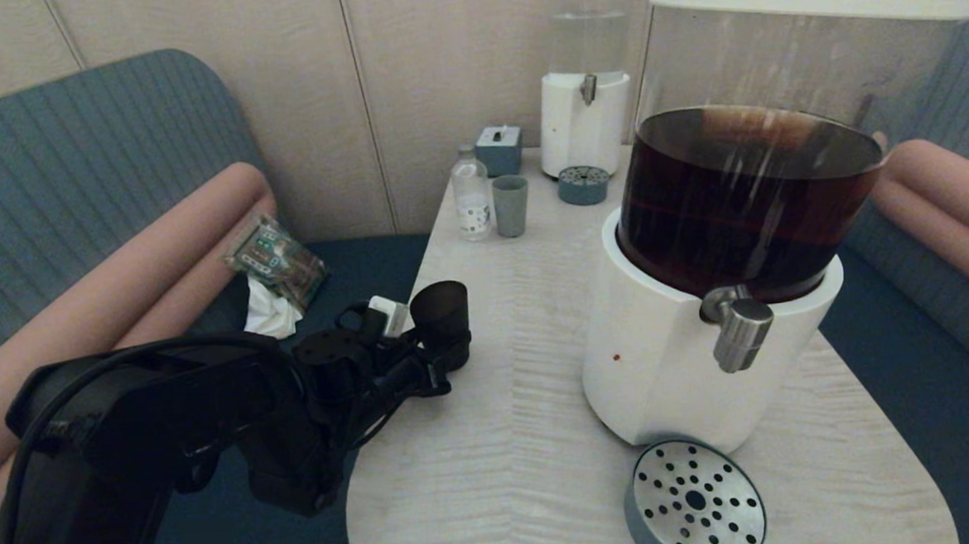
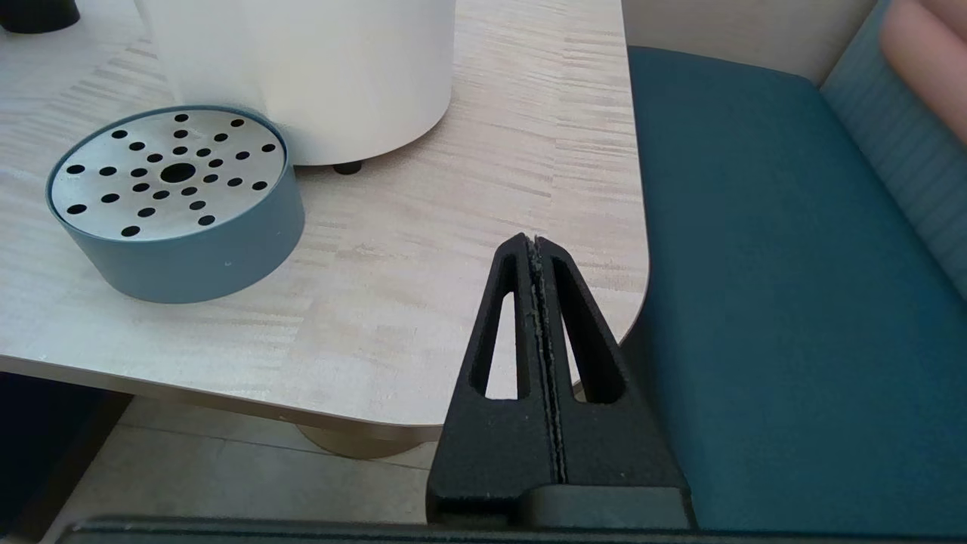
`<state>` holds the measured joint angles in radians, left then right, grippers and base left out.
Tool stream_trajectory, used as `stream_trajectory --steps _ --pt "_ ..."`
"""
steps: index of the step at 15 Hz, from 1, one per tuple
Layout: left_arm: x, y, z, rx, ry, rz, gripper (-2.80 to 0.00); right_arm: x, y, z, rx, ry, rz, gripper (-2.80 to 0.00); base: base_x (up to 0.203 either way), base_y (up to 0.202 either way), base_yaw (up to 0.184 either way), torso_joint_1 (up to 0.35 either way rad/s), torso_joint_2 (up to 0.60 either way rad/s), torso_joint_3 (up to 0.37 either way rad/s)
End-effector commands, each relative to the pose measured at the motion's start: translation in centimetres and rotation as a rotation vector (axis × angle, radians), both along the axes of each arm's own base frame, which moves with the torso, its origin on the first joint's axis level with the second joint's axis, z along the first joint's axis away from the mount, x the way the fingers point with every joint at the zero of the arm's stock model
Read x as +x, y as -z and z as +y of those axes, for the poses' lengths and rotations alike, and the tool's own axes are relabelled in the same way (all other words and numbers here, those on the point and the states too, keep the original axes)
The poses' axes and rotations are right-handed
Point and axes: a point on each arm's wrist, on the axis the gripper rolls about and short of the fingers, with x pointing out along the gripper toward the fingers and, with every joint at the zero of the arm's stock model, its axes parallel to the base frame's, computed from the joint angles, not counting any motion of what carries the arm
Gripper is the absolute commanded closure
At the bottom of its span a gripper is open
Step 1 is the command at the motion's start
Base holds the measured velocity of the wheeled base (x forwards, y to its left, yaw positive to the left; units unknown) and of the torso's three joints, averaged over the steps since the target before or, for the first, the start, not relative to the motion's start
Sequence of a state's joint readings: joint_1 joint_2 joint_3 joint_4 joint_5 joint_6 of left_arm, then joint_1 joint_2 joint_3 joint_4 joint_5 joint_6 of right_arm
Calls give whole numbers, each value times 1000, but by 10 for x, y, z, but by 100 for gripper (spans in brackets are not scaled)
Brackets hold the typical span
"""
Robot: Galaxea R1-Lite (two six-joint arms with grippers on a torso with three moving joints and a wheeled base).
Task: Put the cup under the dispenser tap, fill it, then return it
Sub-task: Place the cup next to the water dispenser
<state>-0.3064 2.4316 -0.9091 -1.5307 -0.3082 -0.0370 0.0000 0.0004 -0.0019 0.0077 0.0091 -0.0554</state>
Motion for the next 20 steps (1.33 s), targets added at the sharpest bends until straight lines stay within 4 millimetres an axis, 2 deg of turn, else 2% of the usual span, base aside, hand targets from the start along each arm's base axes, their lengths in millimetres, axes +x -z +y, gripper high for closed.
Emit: stream_trajectory --steps 1,20 --pt "0 5 0 3 2 14 0 0 0 0 0 0 1 0 0 0 0 0 0 0" --pt "0 5 -1 4 1 13 0 0 0 0 0 0 0 0 0 0 0 0 0 0"
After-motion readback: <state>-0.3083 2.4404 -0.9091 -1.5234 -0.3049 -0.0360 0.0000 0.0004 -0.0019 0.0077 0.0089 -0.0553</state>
